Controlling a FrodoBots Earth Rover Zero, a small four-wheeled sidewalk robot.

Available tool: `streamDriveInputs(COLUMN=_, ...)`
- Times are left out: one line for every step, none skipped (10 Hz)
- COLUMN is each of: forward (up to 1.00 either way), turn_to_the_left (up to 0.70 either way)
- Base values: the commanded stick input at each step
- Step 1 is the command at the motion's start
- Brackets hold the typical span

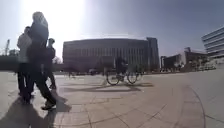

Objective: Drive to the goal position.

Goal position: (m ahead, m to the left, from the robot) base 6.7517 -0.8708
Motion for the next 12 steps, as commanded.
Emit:
streamDriveInputs(forward=0.40, turn_to_the_left=0.00)
streamDriveInputs(forward=0.44, turn_to_the_left=0.00)
streamDriveInputs(forward=0.49, turn_to_the_left=0.00)
streamDriveInputs(forward=0.50, turn_to_the_left=0.00)
streamDriveInputs(forward=0.50, turn_to_the_left=0.00)
streamDriveInputs(forward=0.50, turn_to_the_left=0.00)
streamDriveInputs(forward=0.50, turn_to_the_left=0.00)
streamDriveInputs(forward=0.50, turn_to_the_left=0.00)
streamDriveInputs(forward=0.50, turn_to_the_left=0.00)
streamDriveInputs(forward=0.50, turn_to_the_left=0.00)
streamDriveInputs(forward=0.50, turn_to_the_left=0.00)
streamDriveInputs(forward=0.50, turn_to_the_left=0.00)
